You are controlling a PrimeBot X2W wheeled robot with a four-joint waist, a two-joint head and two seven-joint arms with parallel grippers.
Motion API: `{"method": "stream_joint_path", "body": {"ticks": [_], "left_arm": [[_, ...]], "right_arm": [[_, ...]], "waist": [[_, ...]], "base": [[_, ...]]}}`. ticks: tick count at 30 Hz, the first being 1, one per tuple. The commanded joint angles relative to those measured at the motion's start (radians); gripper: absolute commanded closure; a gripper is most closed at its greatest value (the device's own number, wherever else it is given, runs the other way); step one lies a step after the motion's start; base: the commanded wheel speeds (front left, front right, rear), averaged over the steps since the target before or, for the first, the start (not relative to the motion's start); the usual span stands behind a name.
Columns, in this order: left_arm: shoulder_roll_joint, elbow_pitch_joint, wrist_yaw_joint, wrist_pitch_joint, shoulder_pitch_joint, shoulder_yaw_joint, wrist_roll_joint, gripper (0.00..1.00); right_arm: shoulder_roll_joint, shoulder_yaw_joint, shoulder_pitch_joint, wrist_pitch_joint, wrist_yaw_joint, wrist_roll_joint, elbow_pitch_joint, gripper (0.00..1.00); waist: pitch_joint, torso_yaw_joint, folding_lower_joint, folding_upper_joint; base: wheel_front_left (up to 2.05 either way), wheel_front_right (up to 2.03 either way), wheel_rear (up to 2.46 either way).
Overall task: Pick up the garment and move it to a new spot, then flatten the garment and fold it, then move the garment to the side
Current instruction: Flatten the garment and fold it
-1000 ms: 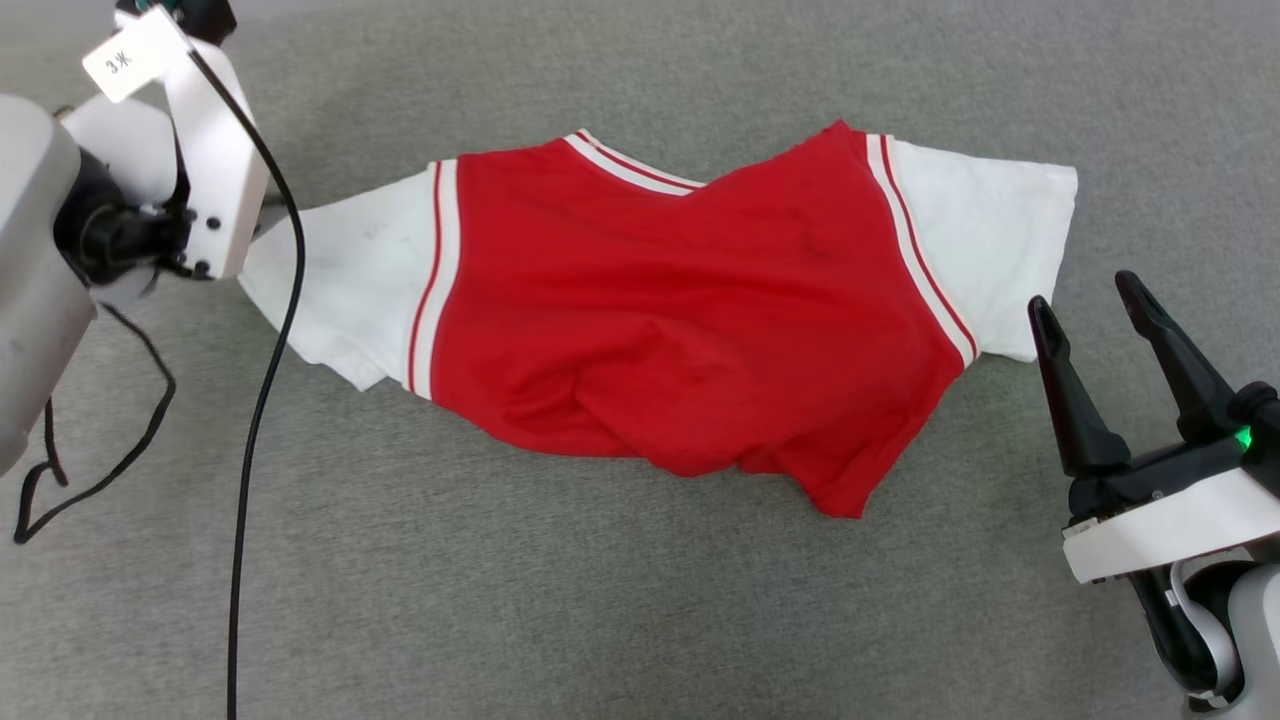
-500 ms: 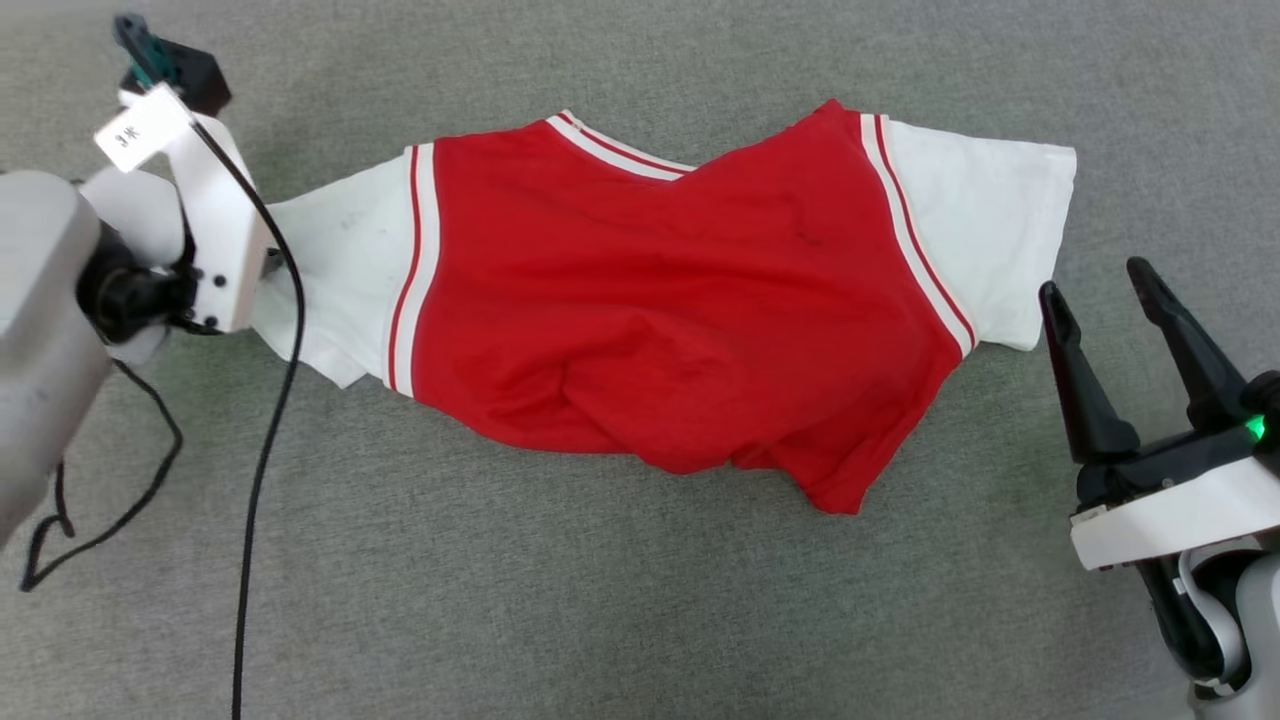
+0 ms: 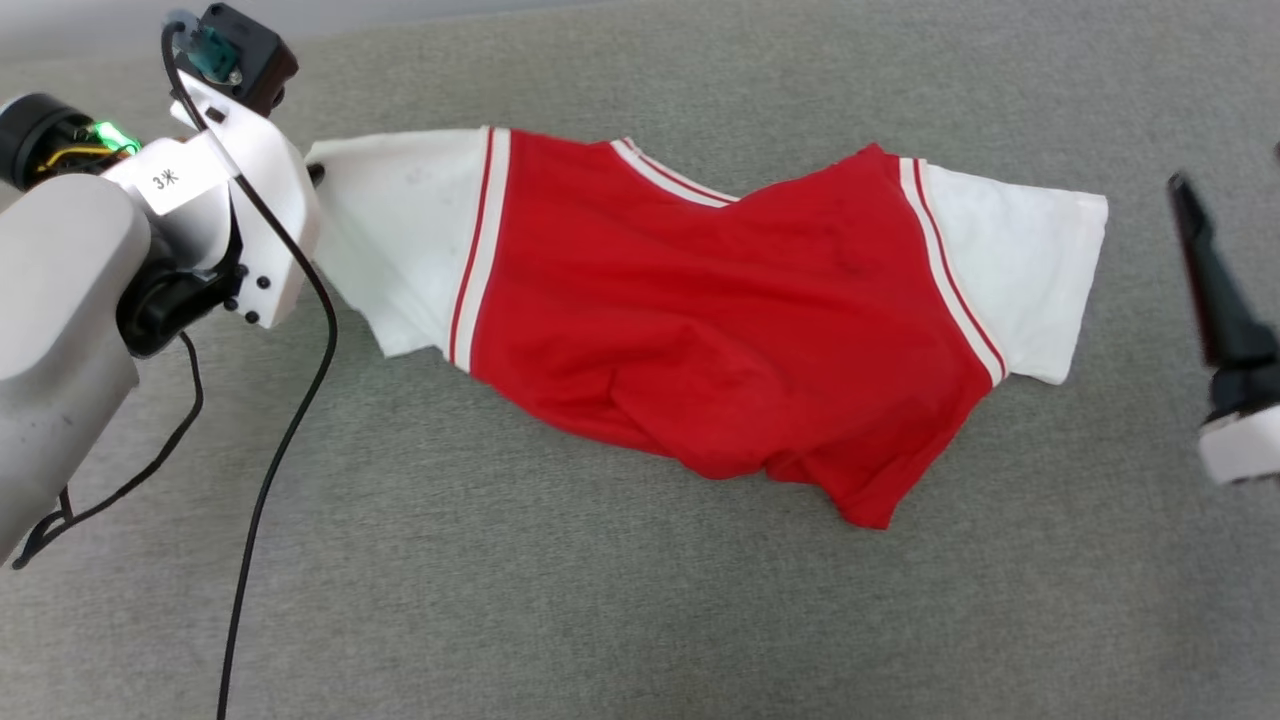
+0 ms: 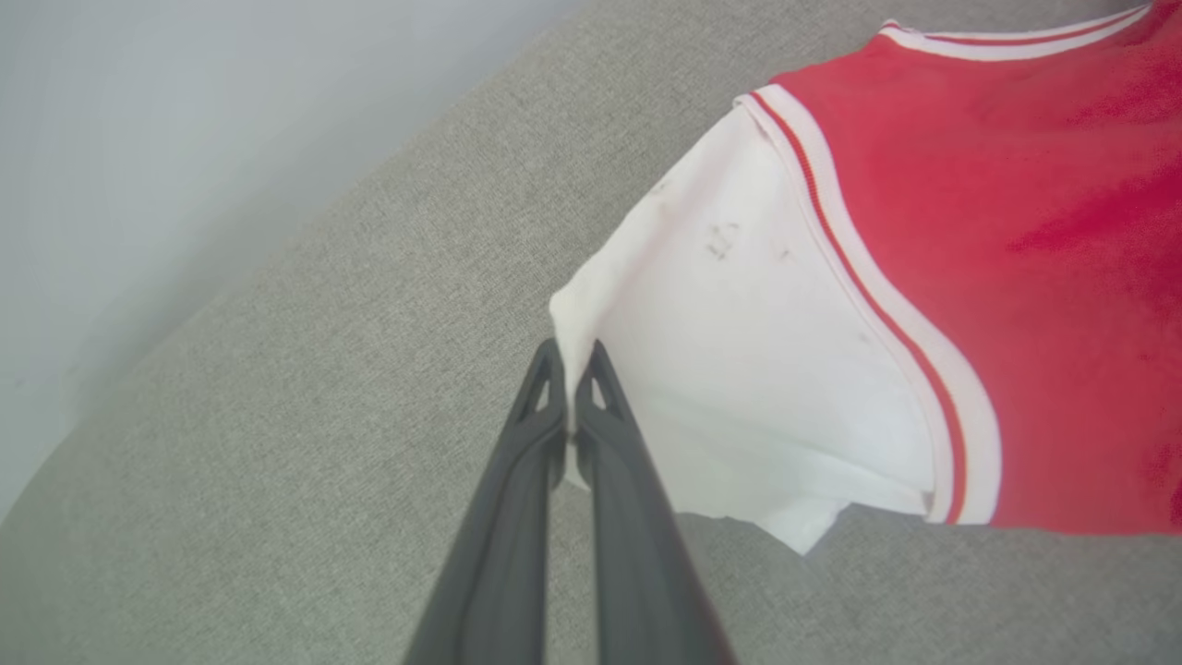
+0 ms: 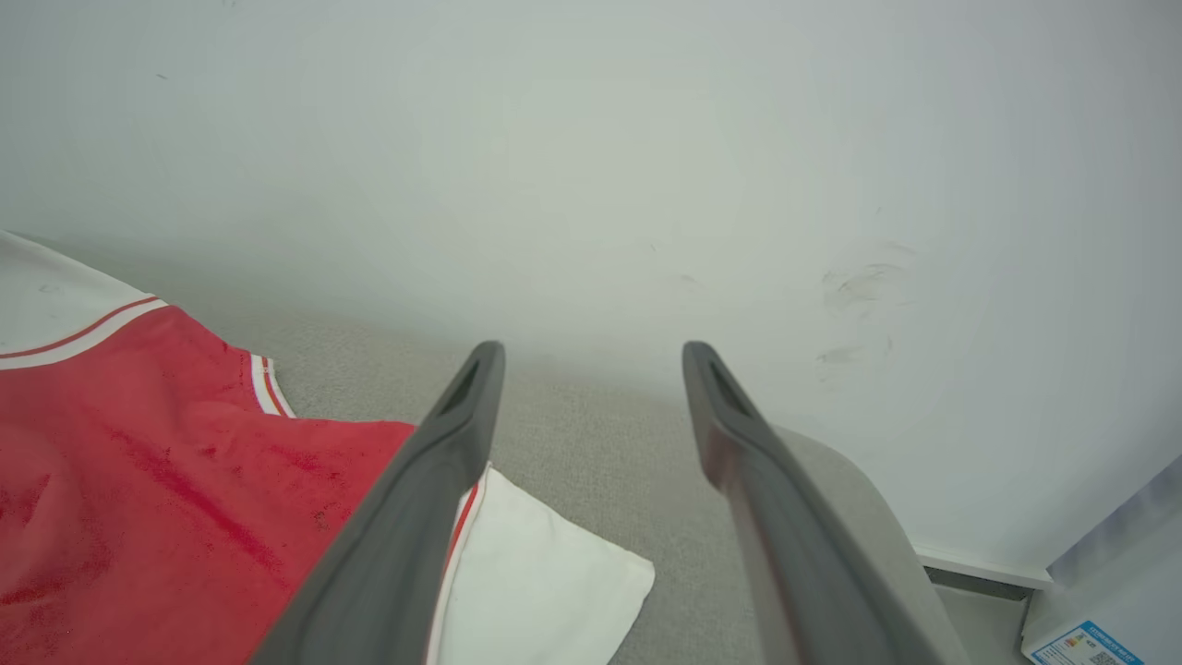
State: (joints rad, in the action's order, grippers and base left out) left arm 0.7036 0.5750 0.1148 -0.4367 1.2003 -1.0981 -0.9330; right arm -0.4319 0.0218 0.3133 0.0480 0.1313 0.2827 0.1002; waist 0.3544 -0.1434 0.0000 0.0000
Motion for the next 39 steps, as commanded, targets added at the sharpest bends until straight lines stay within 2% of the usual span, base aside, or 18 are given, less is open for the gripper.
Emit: {"method": "stream_joint_path", "body": {"ticks": [1, 7, 12, 16, 18, 22, 25, 30, 39], "left_arm": [[0.011, -0.039, -0.016, 0.035, 0.008, -0.002, 0.025, 1.0], [0.019, -0.161, -0.063, 0.082, 0.003, 0.003, 0.058, 1.0], [0.025, -0.244, -0.096, 0.09, 0.007, 0.006, 0.074, 1.0], [0.03, -0.292, -0.11, 0.094, 0.016, 0.006, 0.087, 1.0], [0.029, -0.302, -0.114, 0.096, 0.018, 0.007, 0.09, 1.0], [0.033, -0.338, -0.126, 0.097, 0.031, 0.01, 0.101, 1.0], [0.031, -0.363, -0.135, 0.097, 0.045, 0.014, 0.11, 1.0], [0.022, -0.395, -0.147, 0.1, 0.067, 0.02, 0.121, 1.0], [0.012, -0.422, -0.155, 0.107, 0.1, 0.024, 0.137, 1.0]], "right_arm": [[-0.026, -0.015, 0.046, -0.028, -0.001, 0.03, 0.022, 0.0], [-0.138, -0.023, 0.156, -0.149, -0.001, 0.125, 0.004, 0.0], [-0.232, 0.012, 0.247, -0.3, -0.001, 0.243, -0.079, 0.0], [-0.313, 0.073, 0.308, -0.431, -0.001, 0.316, -0.173, 0.0], [-0.329, 0.094, 0.318, -0.469, -0.001, 0.336, -0.193, 0.0], [-0.388, 0.188, 0.371, -0.638, -0.001, 0.432, -0.271, 0.0], [-0.401, 0.232, 0.411, -0.745, -0.001, 0.492, -0.319, 0.0], [-0.409, 0.308, 0.472, -0.824, -0.001, 0.496, -0.377, 0.0], [-0.351, 0.38, 0.541, -0.815, -0.001, 0.492, -0.54, 0.0]], "waist": [[-0.01, 0.018, 0.0, 0.0], [-0.007, 0.052, 0.0, 0.0], [0.007, 0.07, 0.0, 0.0], [0.026, 0.086, 0.0, 0.0], [0.031, 0.089, 0.0, 0.0], [0.055, 0.103, 0.0, 0.0], [0.077, 0.114, 0.0, 0.0], [0.12, 0.135, 0.0, 0.0], [0.183, 0.164, 0.0, 0.0]], "base": [[0.0, 0.0, 0.0], [0.0, 0.0, 0.0], [0.0, 0.0, 0.0], [0.0, 0.0, 0.0], [0.0, 0.0, 0.0], [0.0, 0.0, 0.0], [0.0, 0.0, 0.0], [0.0, 0.0, 0.0], [0.0, 0.0, 0.0]]}}
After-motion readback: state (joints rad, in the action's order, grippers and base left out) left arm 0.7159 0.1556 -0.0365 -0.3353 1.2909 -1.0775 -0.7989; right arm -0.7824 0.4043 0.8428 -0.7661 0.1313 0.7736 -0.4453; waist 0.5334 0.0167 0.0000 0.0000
